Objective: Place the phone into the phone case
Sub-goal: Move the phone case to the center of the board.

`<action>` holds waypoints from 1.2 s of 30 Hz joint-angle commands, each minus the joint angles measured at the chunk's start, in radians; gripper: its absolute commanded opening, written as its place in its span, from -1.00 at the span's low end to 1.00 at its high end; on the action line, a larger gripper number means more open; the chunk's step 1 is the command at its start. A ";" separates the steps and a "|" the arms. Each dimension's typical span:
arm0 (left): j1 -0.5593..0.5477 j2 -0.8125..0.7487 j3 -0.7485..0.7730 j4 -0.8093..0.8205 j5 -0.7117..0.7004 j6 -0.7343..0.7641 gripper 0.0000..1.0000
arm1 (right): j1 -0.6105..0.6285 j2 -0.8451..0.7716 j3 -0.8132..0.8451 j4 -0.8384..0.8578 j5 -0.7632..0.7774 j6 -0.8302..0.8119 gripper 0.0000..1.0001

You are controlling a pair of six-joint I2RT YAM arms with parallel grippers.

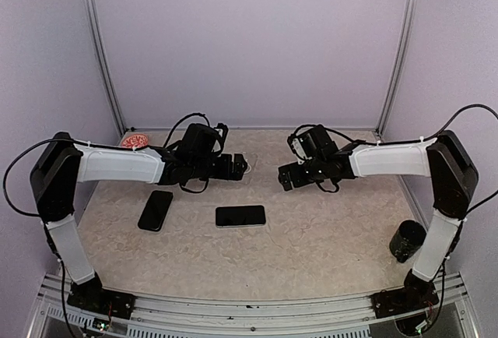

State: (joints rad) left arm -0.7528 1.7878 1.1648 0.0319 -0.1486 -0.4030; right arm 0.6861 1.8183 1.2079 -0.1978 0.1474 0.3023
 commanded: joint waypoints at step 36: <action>0.004 0.594 0.618 -0.244 -0.006 0.175 0.18 | -0.020 -0.425 -0.396 0.077 0.007 0.129 0.99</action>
State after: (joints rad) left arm -0.7479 2.3463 1.7489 -0.1684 -0.1432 -0.2379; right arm 0.6716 1.4200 0.8307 -0.1444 0.1570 0.4175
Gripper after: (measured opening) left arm 0.611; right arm 0.996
